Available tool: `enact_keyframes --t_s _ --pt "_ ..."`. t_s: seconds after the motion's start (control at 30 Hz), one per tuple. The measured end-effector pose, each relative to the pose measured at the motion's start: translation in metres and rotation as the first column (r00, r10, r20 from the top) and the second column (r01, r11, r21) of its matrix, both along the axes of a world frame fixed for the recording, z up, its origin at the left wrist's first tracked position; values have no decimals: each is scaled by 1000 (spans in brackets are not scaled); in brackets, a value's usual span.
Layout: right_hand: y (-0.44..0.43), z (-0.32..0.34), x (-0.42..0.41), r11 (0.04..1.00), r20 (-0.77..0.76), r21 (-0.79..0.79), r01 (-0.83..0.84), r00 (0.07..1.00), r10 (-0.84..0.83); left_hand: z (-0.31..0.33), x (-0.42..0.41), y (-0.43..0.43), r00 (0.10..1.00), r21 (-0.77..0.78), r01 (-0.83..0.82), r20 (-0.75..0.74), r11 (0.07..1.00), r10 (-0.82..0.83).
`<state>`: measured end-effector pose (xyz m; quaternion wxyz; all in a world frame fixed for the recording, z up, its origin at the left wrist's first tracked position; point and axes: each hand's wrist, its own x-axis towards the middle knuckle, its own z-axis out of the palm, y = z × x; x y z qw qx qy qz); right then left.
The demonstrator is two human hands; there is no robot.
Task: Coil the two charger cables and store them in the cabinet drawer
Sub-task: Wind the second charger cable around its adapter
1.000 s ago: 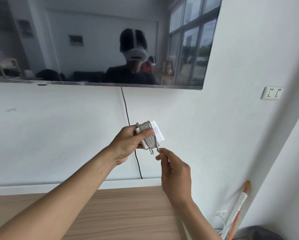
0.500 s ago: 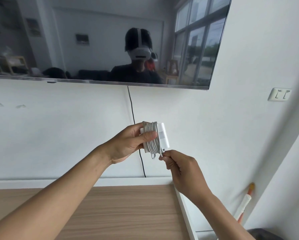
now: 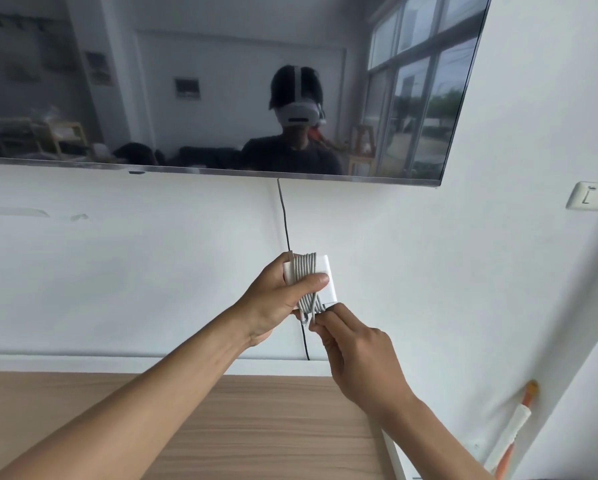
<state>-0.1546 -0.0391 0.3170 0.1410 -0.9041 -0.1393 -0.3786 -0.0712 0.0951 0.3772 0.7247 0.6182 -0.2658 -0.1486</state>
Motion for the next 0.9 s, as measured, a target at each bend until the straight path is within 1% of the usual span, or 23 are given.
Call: enact_keyframes --t_s 0.07,0.13,0.17,0.2,0.27,0.37,0.47,0.53,0.63,0.7,0.73,0.8,0.83,0.9 --pt "4 -2 3 991 -43 109 -74 996 79 3 3 5 1000 1 3 -6 1000 -3" --pt "2 -4 9 958 -116 257 -125 981 159 7 3 11 997 -13 75 -6 997 -75" --pt "-1 -3 11 945 -154 299 -132 971 185 8 3 14 992 -21 129 -4 991 -129" --pt "-5 0 13 940 -183 316 -132 963 197 9 1 17 983 -18 181 7 983 -181" --pt "-13 14 16 938 -221 325 -120 955 199 10 -1 25 968 46 243 62 969 -245" --pt "-24 42 17 957 -324 287 -41 936 137 11 -2 36 952 211 225 158 951 -260" --pt "-27 64 21 966 -467 255 33 880 93 10 2 44 944 343 201 183 918 -275" --pt "-20 73 23 966 -516 247 68 853 72 9 3 46 938 382 205 187 901 -293" --pt "-9 76 28 950 -545 281 140 838 38 11 3 43 923 424 187 233 886 -307" --pt "-5 77 29 936 -550 304 178 835 20 11 4 41 929 422 168 235 891 -287" --pt "-4 78 28 926 -553 326 190 833 23 12 6 41 935 416 159 226 895 -272" --pt "-4 80 26 882 -571 420 214 818 73 14 8 43 944 422 151 206 894 -257" --pt "-4 81 25 856 -583 462 232 807 97 13 10 43 945 441 148 202 885 -258" --pt "-4 83 26 836 -604 483 261 790 102 11 12 42 939 506 136 208 852 -273"
